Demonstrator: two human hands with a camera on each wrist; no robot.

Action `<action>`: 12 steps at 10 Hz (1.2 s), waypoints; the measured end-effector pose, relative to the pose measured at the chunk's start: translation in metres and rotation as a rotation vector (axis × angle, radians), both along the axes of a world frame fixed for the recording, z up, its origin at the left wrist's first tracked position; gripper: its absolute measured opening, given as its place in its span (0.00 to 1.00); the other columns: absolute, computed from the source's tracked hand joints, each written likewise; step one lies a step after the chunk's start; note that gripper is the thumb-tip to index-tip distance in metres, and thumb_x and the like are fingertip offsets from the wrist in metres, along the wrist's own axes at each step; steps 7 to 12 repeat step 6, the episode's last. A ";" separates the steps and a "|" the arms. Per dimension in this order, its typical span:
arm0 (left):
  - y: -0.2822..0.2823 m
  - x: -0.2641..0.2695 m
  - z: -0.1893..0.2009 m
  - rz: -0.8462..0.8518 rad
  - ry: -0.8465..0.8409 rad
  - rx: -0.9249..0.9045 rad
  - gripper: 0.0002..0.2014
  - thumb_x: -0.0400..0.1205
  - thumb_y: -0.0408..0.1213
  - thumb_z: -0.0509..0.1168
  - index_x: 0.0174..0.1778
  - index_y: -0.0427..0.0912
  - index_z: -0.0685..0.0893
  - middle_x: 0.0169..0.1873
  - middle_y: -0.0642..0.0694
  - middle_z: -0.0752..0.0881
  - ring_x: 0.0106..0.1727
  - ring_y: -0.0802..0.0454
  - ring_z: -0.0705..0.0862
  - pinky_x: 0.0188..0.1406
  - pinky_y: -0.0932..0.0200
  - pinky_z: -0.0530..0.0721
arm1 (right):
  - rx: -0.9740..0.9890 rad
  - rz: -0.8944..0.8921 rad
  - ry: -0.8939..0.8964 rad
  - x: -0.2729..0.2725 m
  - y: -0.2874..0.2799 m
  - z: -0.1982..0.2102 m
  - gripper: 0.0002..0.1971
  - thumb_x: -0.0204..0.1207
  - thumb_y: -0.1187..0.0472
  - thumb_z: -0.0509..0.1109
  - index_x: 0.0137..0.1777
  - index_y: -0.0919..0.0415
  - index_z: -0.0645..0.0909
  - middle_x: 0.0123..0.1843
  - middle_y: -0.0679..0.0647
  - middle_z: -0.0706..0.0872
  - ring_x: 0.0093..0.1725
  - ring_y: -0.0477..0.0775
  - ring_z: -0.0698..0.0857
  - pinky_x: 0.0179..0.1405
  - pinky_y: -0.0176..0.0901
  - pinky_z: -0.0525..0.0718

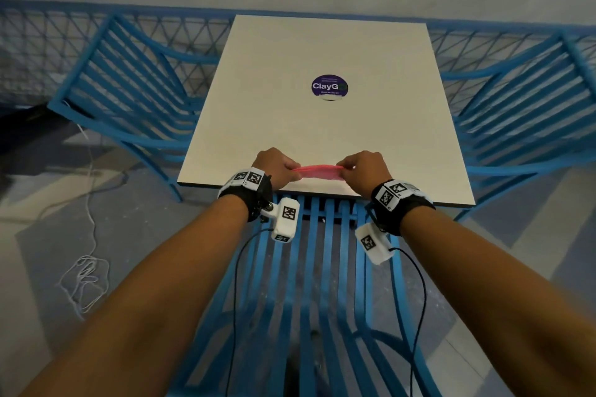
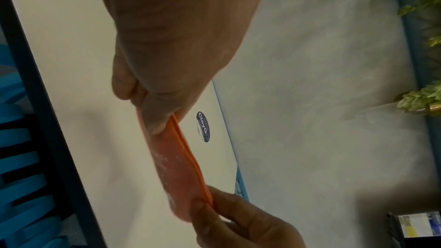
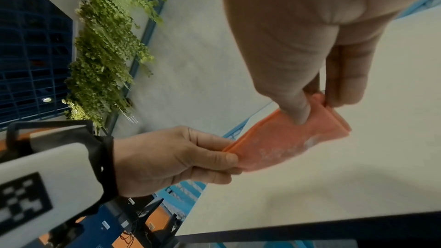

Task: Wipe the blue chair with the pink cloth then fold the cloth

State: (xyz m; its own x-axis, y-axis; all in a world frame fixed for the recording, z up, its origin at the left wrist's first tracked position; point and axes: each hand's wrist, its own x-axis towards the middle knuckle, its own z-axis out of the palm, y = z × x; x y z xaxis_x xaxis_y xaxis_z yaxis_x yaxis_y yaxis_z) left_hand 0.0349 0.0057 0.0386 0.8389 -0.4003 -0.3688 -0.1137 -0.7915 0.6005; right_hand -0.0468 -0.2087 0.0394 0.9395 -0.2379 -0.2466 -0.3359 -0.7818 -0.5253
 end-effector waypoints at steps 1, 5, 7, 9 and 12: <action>-0.012 0.007 -0.016 0.003 -0.076 0.012 0.19 0.83 0.36 0.76 0.71 0.49 0.91 0.68 0.43 0.91 0.67 0.46 0.89 0.65 0.65 0.81 | -0.052 -0.056 -0.098 0.009 -0.002 -0.019 0.12 0.77 0.62 0.72 0.58 0.58 0.92 0.52 0.59 0.94 0.52 0.61 0.90 0.48 0.41 0.82; -0.011 -0.016 -0.084 -0.340 -0.015 0.377 0.31 0.90 0.42 0.65 0.90 0.57 0.65 0.93 0.50 0.56 0.89 0.40 0.66 0.87 0.48 0.67 | -0.111 0.079 0.022 -0.022 0.001 -0.080 0.16 0.73 0.67 0.75 0.60 0.56 0.90 0.66 0.55 0.88 0.64 0.60 0.85 0.65 0.52 0.84; -0.006 -0.020 -0.076 -0.244 0.005 0.277 0.33 0.88 0.48 0.67 0.90 0.56 0.65 0.92 0.47 0.60 0.87 0.41 0.69 0.85 0.49 0.70 | -0.161 0.061 0.029 -0.023 0.001 -0.069 0.20 0.74 0.61 0.75 0.66 0.54 0.87 0.73 0.55 0.84 0.69 0.60 0.81 0.68 0.53 0.83; -0.006 -0.020 -0.076 -0.244 0.005 0.277 0.33 0.88 0.48 0.67 0.90 0.56 0.65 0.92 0.47 0.60 0.87 0.41 0.69 0.85 0.49 0.70 | -0.161 0.061 0.029 -0.023 0.001 -0.069 0.20 0.74 0.61 0.75 0.66 0.54 0.87 0.73 0.55 0.84 0.69 0.60 0.81 0.68 0.53 0.83; -0.006 -0.020 -0.076 -0.244 0.005 0.277 0.33 0.88 0.48 0.67 0.90 0.56 0.65 0.92 0.47 0.60 0.87 0.41 0.69 0.85 0.49 0.70 | -0.161 0.061 0.029 -0.023 0.001 -0.069 0.20 0.74 0.61 0.75 0.66 0.54 0.87 0.73 0.55 0.84 0.69 0.60 0.81 0.68 0.53 0.83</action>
